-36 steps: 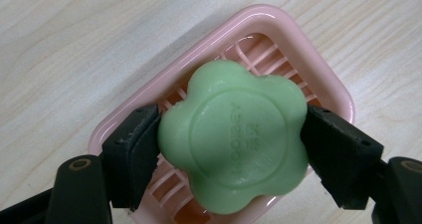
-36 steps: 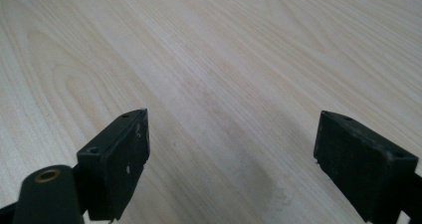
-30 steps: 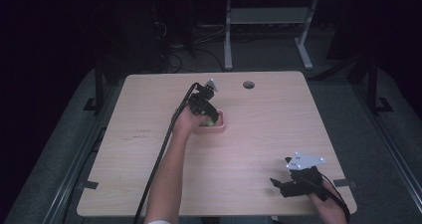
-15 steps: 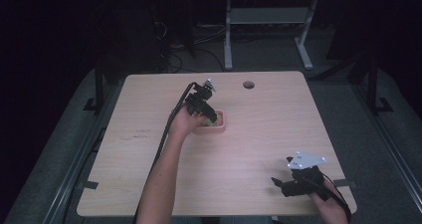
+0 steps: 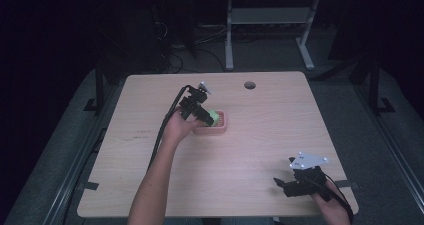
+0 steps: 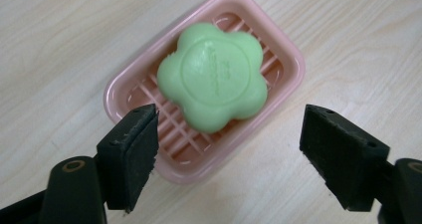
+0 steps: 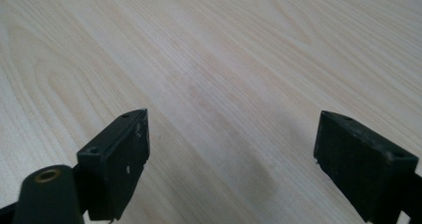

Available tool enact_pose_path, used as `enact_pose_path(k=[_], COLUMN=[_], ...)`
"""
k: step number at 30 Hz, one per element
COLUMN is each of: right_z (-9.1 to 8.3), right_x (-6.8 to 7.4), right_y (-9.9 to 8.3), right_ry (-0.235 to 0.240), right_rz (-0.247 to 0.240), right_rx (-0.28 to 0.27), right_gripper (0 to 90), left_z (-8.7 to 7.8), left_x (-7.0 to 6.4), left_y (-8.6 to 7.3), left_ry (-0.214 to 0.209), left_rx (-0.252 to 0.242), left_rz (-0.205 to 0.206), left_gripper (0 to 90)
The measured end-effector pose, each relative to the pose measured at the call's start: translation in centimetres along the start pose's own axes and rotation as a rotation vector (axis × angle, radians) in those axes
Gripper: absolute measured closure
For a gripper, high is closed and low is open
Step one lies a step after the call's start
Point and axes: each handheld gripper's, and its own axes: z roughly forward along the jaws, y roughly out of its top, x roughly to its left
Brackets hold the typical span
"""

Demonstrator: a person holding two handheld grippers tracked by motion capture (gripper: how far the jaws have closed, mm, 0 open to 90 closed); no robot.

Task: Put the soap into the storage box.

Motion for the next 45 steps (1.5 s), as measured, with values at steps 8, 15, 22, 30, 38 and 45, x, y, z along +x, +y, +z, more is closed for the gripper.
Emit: enact_pose_path(k=[8,15,22,30,38,45], right_z=[-0.1,-0.1,-0.1,-0.2,-0.2,-0.2], right_x=[-0.2,-0.3,-0.4,-0.4,-0.3,-0.3], right_y=[0.0,0.0,0.0,0.0,0.0,0.0], right_ry=[-0.006,-0.011,-0.018,-0.023,-0.019,-0.022], right_rz=[0.009,0.027,0.022,0.021,0.017,0.016], right_rx=[-0.006,-0.01,-0.009,-0.013,-0.011,-0.011], right_gripper=[13.8,13.8,13.8,13.8,13.8,13.8], left_z=[-0.2,-0.6,-0.9,-1.4,-1.8,-2.2], left_x=[-0.5,-1.0,-1.1,-1.4,-1.2,-1.1], left_y=[-1.3,-2.4,-3.2,-4.0,-5.3,-6.4], left_ry=[-0.008,-0.018,-0.026,-0.038,-0.049,-0.054], left_rx=[-0.015,-0.026,-0.019,-0.034,-0.035,-0.045], left_rz=[0.008,0.024,0.041,0.038,0.032,0.042], left_gripper=[22.4,22.6,22.5,22.5,22.2,21.6])
